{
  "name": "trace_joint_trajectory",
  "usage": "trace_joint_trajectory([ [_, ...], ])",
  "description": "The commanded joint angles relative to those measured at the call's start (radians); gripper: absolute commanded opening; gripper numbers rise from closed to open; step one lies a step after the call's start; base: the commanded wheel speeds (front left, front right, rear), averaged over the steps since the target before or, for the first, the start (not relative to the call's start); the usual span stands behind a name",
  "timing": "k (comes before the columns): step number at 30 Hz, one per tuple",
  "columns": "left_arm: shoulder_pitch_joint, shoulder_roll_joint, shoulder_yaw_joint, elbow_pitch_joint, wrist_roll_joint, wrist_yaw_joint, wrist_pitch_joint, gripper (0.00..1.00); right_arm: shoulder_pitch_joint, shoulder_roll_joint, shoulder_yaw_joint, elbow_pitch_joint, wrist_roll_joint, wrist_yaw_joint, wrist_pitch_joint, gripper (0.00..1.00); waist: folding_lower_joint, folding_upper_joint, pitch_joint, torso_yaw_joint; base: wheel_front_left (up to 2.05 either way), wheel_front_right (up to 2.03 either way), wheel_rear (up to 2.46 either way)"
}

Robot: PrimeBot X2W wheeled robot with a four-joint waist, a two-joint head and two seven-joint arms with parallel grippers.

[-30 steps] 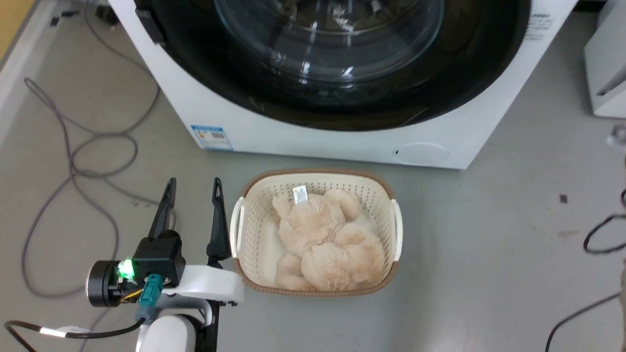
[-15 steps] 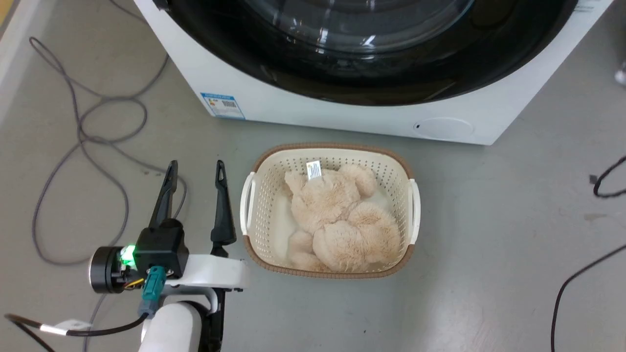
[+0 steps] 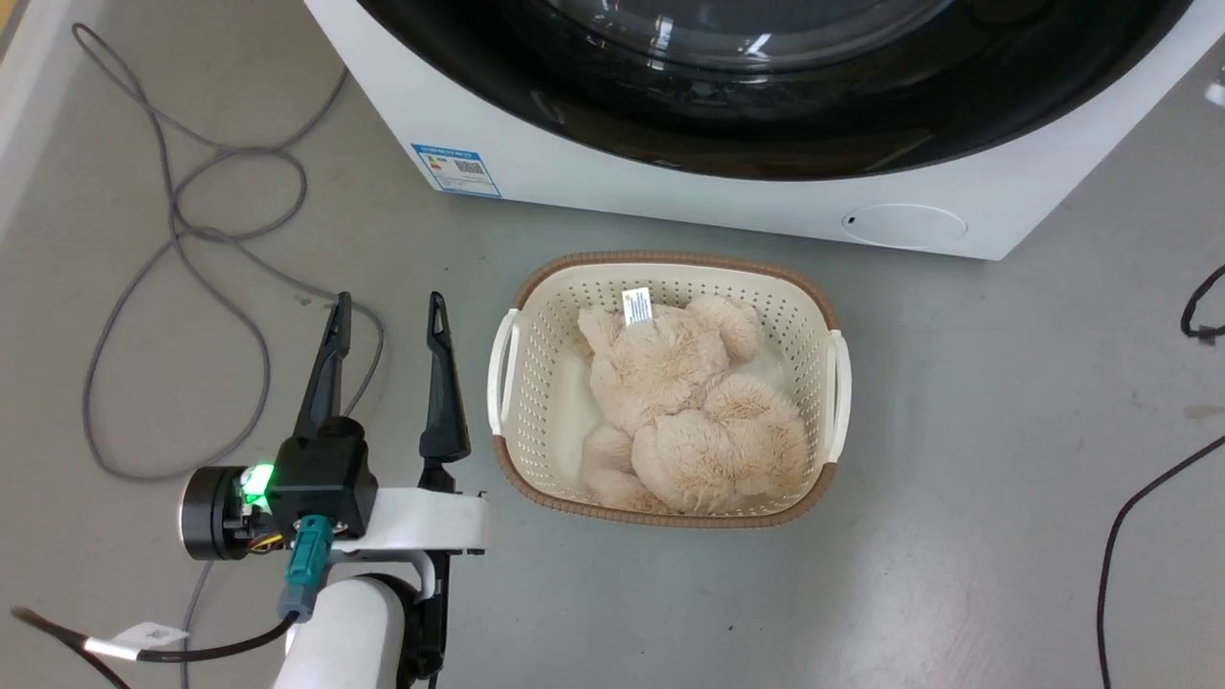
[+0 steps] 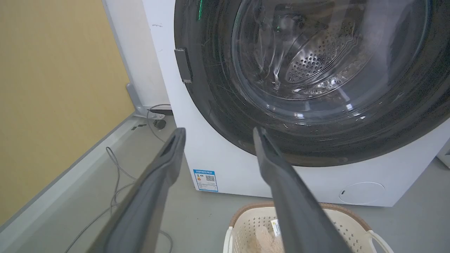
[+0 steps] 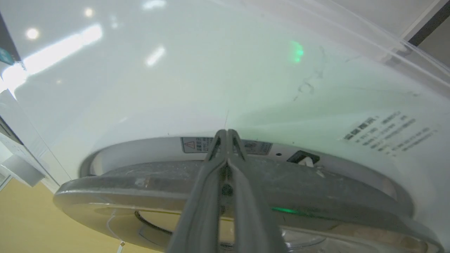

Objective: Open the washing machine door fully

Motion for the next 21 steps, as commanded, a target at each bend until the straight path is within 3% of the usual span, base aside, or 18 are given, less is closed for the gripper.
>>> trace_joint_trajectory([
  [1,-0.021,0.001,-0.006,0.0,-0.004,0.009,-0.011,1.0,-0.04,-0.015,0.013,0.016,0.027,0.001,0.009,0.0,-0.0001,0.0,0.005,0.003,0.0,0.0,0.0],
  [14,-0.016,0.001,-0.004,0.013,0.005,0.013,-0.027,1.0,-0.024,-0.037,0.127,0.048,0.11,0.001,0.228,0.0,-0.0001,0.0,-0.009,0.001,0.0,0.0,0.0],
  [21,-0.001,0.001,-0.005,0.024,0.004,0.009,-0.027,1.0,0.026,-0.044,0.156,0.034,0.115,0.001,0.284,0.0,-0.0001,0.0,-0.044,-0.015,0.0,0.0,0.0],
])
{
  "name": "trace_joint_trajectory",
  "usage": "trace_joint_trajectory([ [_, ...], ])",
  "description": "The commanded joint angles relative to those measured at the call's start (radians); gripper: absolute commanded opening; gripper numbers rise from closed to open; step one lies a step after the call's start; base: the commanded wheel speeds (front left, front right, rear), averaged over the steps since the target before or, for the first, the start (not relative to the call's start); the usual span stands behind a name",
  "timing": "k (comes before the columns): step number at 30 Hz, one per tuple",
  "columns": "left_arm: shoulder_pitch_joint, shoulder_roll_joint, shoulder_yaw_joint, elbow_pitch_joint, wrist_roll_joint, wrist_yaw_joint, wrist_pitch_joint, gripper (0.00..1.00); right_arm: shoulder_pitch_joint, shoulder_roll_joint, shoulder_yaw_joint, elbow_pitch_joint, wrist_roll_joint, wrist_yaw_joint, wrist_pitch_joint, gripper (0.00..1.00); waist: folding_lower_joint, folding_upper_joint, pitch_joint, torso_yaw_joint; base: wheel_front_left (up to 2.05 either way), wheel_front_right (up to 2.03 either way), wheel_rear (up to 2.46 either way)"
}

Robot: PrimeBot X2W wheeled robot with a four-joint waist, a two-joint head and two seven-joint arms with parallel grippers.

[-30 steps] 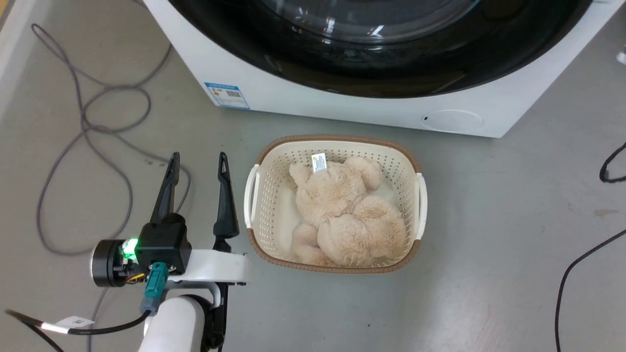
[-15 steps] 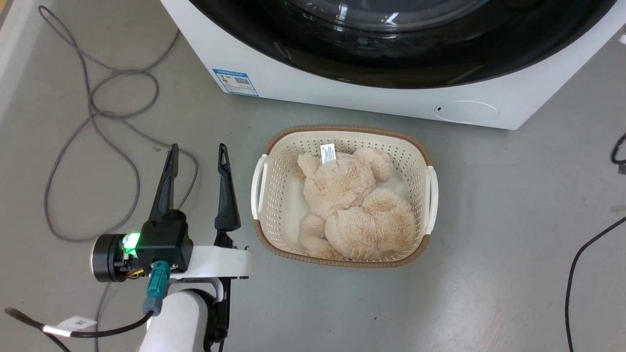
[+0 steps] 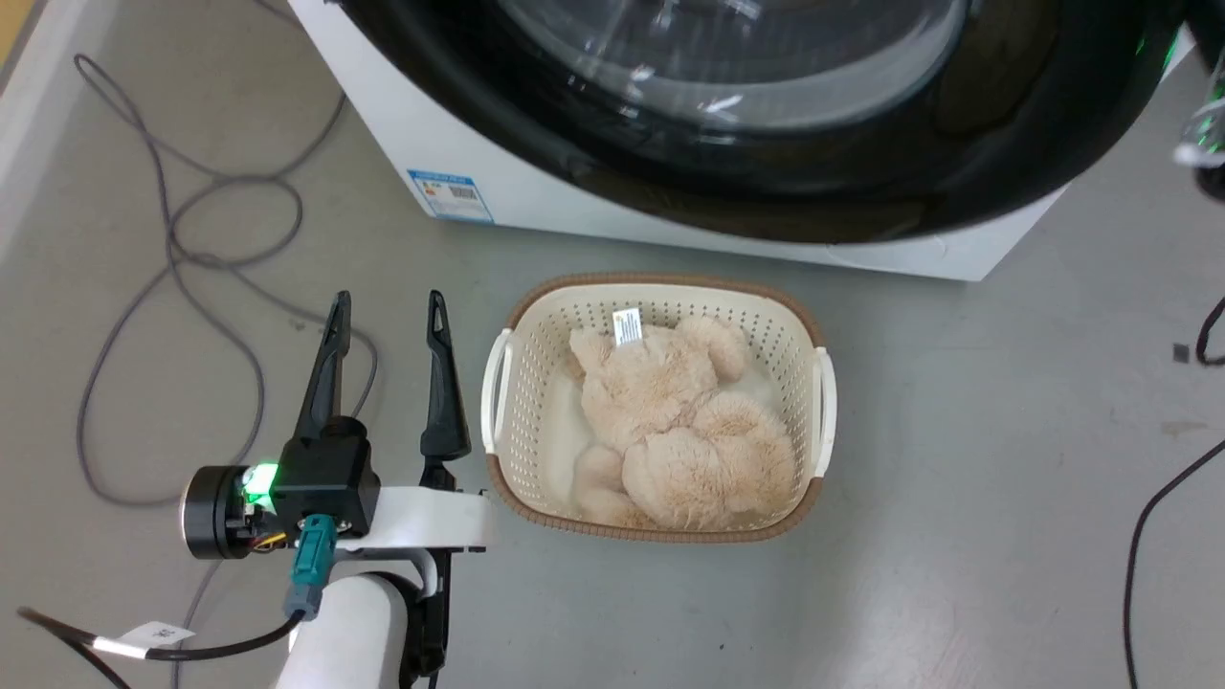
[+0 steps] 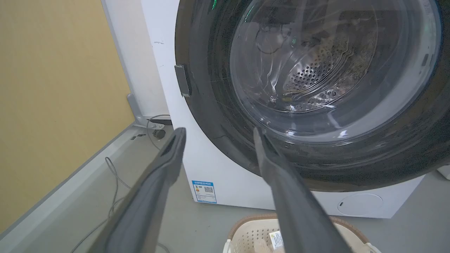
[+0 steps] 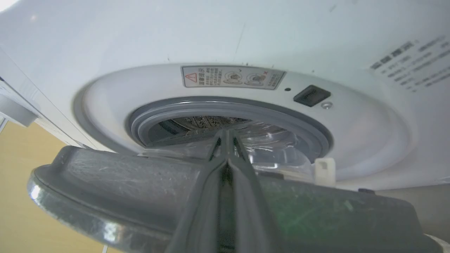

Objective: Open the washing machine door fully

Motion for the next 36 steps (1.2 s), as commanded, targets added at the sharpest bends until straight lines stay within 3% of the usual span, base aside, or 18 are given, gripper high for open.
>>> trace_joint_trajectory([
  [1,0.013,0.001,-0.001,0.002,0.003,-0.001,-0.005,1.0,0.035,0.017,0.014,-0.009,0.008,0.001,0.015,0.0,0.0,0.0,-0.012,-0.006,0.0,0.0,0.0],
  [9,0.033,0.001,0.006,0.013,0.004,-0.002,-0.005,1.0,0.136,0.012,0.039,-0.061,0.029,0.001,0.076,0.0,0.0,0.0,-0.053,-0.023,0.0,0.0,0.0],
  [21,0.075,0.001,0.012,0.025,0.003,-0.007,-0.005,1.0,0.359,0.032,0.044,-0.237,0.094,0.001,0.154,0.0,0.0,0.0,-0.122,-0.043,0.0,0.0,0.0],
  [36,0.113,0.001,0.016,0.04,0.008,-0.017,-0.005,1.0,0.635,0.114,0.091,-0.523,0.136,0.001,0.233,0.0,0.0,0.0,-0.18,-0.056,0.0,0.0,0.0],
])
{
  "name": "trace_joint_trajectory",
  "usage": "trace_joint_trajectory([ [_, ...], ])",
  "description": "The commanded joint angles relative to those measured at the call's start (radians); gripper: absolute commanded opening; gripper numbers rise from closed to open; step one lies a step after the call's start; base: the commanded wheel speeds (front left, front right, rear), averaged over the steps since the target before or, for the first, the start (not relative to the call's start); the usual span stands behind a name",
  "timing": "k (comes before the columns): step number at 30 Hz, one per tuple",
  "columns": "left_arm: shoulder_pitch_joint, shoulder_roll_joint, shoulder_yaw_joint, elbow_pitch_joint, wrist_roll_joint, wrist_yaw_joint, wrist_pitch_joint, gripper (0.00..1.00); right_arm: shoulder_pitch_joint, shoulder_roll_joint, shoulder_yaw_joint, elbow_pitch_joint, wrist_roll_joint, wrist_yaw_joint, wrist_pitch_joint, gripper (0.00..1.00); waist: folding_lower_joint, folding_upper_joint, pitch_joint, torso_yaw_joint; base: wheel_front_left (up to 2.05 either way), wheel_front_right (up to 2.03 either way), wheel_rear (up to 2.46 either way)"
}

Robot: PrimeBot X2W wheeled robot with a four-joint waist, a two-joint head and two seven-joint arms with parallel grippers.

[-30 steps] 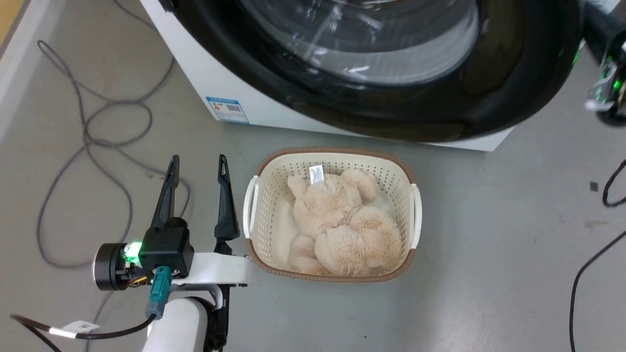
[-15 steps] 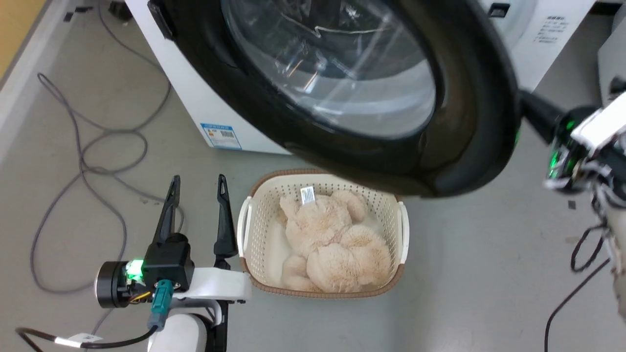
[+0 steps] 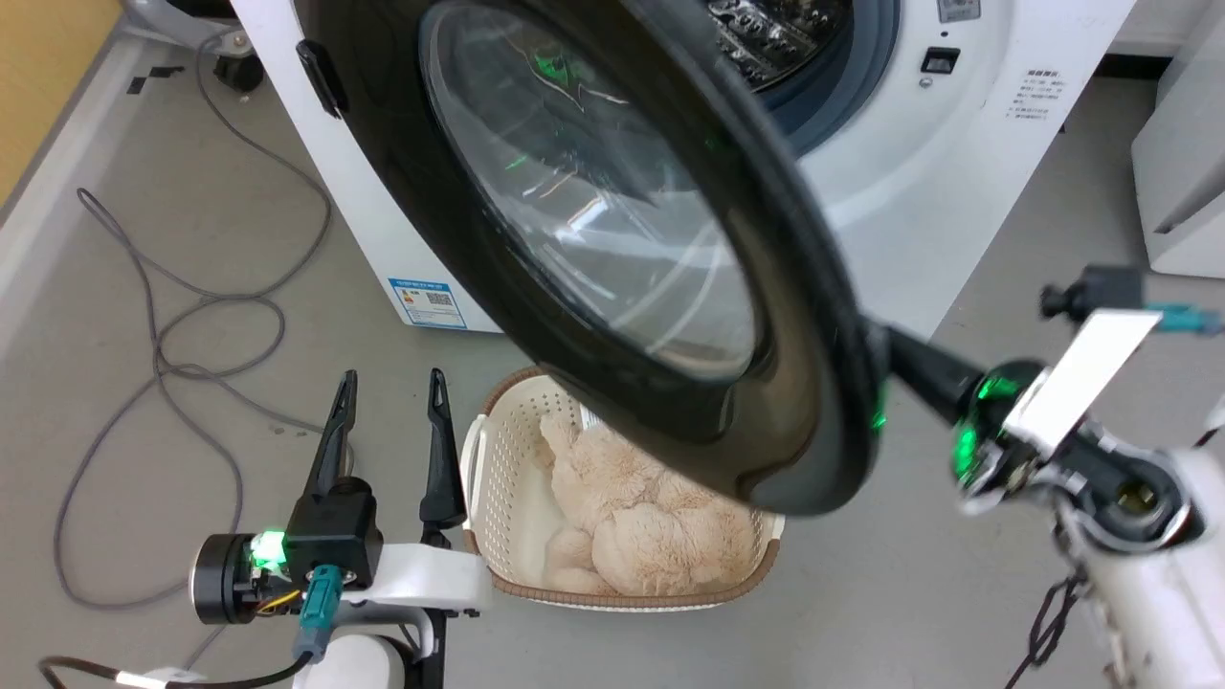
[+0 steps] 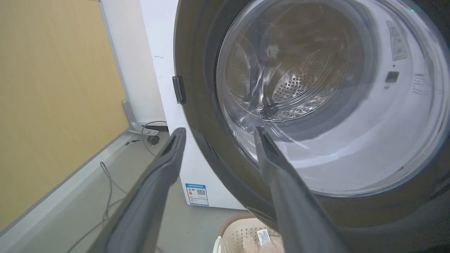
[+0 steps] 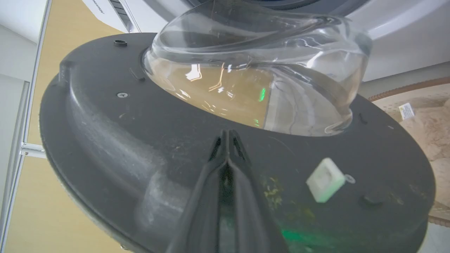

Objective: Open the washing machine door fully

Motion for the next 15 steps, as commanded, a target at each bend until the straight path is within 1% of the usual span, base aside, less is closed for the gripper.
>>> trace_joint_trajectory([
  [1,0.016,0.001,0.002,0.002,0.005,-0.006,-0.005,1.0,0.03,0.013,0.008,-0.02,0.01,0.001,0.006,0.0,0.0,0.0,-0.005,0.001,0.0,0.0,0.0],
  [8,0.035,0.001,-0.004,0.007,0.003,-0.005,-0.005,1.0,0.159,0.052,0.037,-0.136,0.013,0.001,0.023,0.0,0.0,0.0,-0.034,0.006,0.0,0.0,0.0],
  [15,0.05,0.001,-0.002,0.008,0.007,-0.011,-0.005,1.0,0.254,0.093,0.08,-0.2,0.009,0.001,0.044,0.0,0.0,0.0,-0.051,0.007,0.0,0.0,0.0],
])
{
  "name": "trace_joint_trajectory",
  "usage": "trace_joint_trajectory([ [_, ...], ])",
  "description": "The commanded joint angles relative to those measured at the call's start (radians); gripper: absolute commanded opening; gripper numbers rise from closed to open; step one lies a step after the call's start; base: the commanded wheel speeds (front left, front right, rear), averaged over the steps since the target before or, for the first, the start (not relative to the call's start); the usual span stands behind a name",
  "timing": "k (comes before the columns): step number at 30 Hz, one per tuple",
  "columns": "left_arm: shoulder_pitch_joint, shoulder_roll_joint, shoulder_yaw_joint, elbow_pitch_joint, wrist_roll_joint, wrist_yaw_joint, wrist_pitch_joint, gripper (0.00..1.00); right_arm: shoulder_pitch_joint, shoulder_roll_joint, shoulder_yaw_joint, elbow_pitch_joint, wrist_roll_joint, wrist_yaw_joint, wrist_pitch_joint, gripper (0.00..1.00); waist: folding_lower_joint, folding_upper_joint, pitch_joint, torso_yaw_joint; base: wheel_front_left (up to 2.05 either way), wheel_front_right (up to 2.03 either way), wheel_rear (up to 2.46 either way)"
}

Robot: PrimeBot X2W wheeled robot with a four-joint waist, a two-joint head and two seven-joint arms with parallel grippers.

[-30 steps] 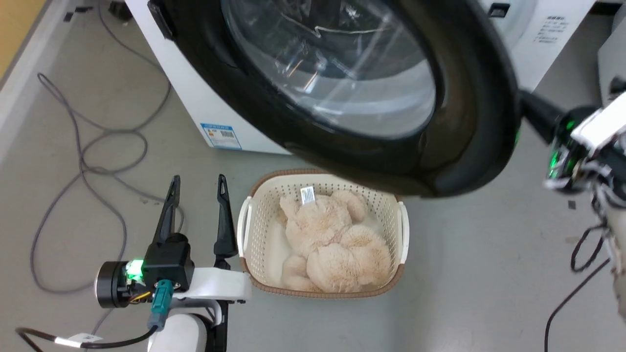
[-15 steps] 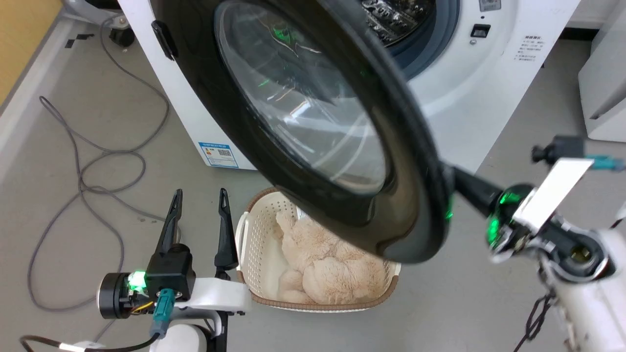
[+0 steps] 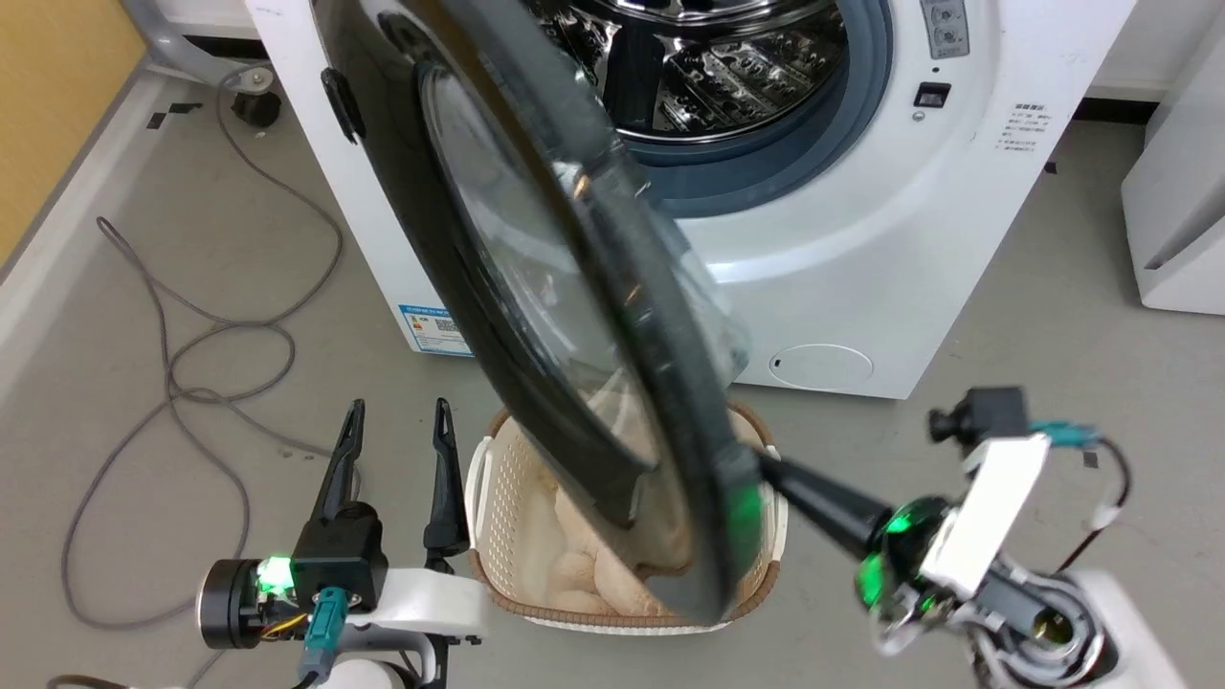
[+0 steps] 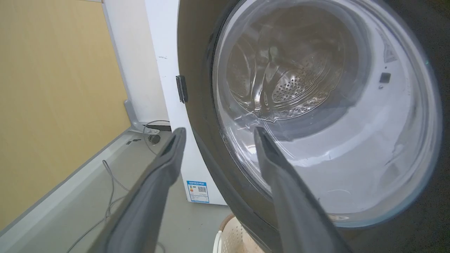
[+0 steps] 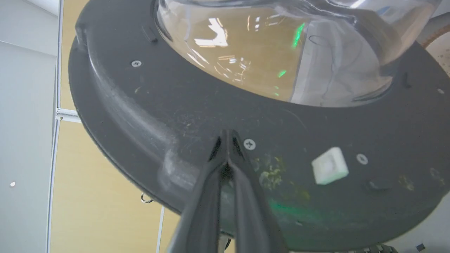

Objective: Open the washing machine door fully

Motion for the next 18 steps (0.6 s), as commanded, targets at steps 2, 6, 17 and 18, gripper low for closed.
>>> trace_joint_trajectory([
  [2,0.012,0.001,0.002,0.003,0.006,-0.005,-0.005,1.0,0.036,0.017,0.018,-0.012,-0.002,0.001,0.015,0.0,0.0001,-0.0001,-0.003,0.0,0.0,0.0,0.0],
  [6,0.013,0.001,0.004,0.006,0.008,-0.007,-0.005,1.0,0.06,0.037,0.052,-0.031,-0.01,0.001,0.036,0.0,0.0001,-0.0001,-0.01,-0.001,0.0,0.0,0.0],
  [17,0.042,0.001,0.018,0.017,0.008,-0.006,-0.005,1.0,0.096,0.059,0.019,-0.113,-0.158,0.001,-0.166,0.0,0.0001,-0.0001,-0.051,-0.017,0.0,0.0,0.0],
  [18,0.047,0.001,0.02,0.018,0.009,-0.005,-0.005,1.0,0.099,0.059,0.009,-0.12,-0.171,0.001,-0.203,0.0,0.0001,-0.0001,-0.057,-0.021,0.0,0.0,0.0],
])
